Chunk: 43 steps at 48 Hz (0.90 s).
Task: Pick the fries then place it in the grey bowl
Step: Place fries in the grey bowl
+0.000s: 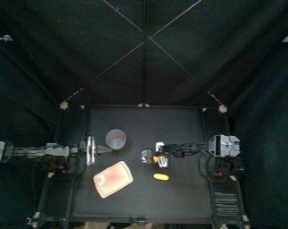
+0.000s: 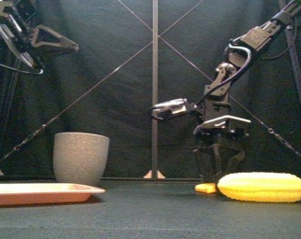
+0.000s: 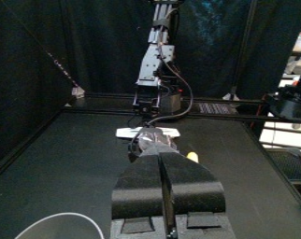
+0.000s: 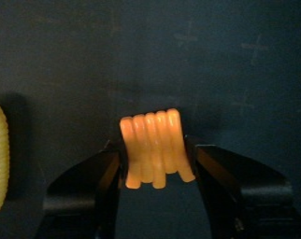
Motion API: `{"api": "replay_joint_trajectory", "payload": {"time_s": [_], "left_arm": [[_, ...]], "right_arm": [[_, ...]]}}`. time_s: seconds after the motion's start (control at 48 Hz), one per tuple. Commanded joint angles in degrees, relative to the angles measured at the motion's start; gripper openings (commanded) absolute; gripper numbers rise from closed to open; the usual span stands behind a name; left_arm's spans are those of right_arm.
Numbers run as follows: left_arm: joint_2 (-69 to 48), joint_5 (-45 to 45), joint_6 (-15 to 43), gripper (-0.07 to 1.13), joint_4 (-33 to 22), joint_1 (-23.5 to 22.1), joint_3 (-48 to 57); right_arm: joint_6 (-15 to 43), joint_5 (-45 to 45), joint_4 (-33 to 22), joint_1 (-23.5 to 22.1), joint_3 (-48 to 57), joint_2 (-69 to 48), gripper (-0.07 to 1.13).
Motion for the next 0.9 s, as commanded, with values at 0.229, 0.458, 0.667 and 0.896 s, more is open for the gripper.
{"api": "replay_joint_trajectory", "payload": {"time_s": [0.229, 0.458, 0.667, 0.896], "left_arm": [[0.18, -0.44, 0.09, -0.01, 0.09, 0.18, -1.23], [0.18, -0.44, 0.26, -0.01, 0.09, 0.18, -1.14], [0.18, -0.70, 0.35, -0.01, 0.18, 0.35, -1.32], [0.26, -1.67, 0.26, -0.01, 0.00, 0.35, -1.41]], "right_arm": [[0.97, -0.35, 0.09, -0.26, -2.72, -4.04, 0.57], [3.69, -11.07, 2.37, -1.41, -8.44, -9.49, 0.57], [5.45, -31.46, 3.16, -3.60, -13.36, -7.21, 0.57], [5.36, -42.89, 9.76, -4.83, -20.13, 1.49, 0.57]]}}
